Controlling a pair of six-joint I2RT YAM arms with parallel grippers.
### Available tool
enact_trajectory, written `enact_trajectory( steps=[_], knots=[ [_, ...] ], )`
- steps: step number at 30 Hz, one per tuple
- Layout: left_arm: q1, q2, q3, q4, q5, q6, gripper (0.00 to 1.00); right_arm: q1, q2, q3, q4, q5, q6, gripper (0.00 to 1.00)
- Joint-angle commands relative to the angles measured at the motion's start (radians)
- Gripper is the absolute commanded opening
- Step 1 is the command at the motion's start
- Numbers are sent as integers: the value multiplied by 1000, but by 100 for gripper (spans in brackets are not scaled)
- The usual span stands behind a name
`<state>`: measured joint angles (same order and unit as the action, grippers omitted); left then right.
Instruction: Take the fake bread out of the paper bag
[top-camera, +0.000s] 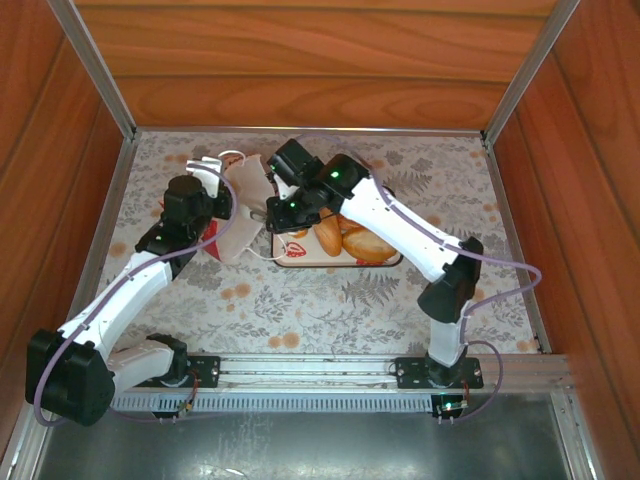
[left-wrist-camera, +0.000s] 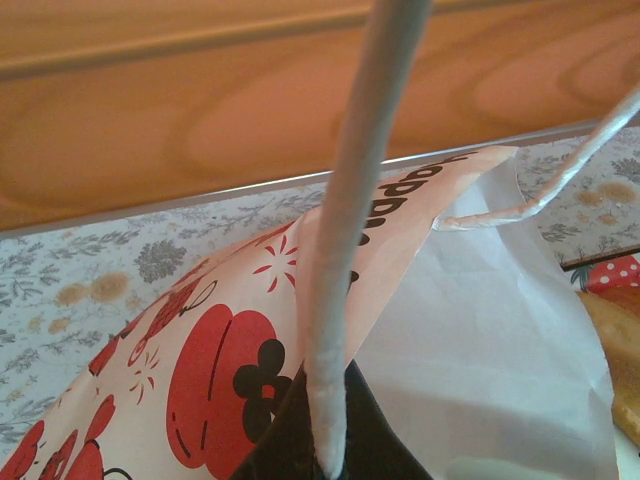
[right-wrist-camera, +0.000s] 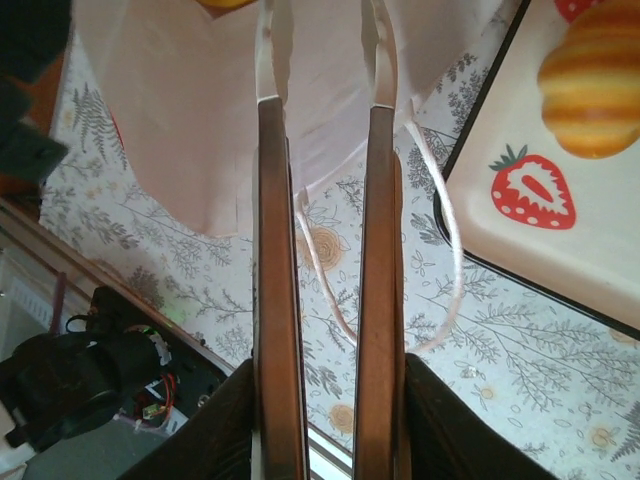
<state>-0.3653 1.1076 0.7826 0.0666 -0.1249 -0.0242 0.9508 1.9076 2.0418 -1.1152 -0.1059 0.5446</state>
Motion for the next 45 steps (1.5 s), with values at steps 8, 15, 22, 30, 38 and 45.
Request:
enact_trajectory(
  steps=[8, 15, 22, 30, 38, 45],
  knots=[
    [-31, -6, -23, -2, -12, -30, 0, 3, 141, 131, 60, 35, 39, 43],
    [-32, -23, -22, -2, -9, -25, 0, -36, 172, 97, 157, -11, 91, 48],
    [-32, -16, -17, -2, -16, -23, 0, -59, 208, 71, 246, -69, 137, 51],
    [-32, -13, -16, 2, -32, -29, 0, -64, 294, 130, 279, -107, 167, 47],
    [-32, -14, -17, 2, -27, -36, 0, -70, 377, 196, 292, -130, 181, 44],
    [-32, -9, -15, 3, -31, -33, 0, -69, 372, 179, 343, -156, 185, 41]
  ],
)
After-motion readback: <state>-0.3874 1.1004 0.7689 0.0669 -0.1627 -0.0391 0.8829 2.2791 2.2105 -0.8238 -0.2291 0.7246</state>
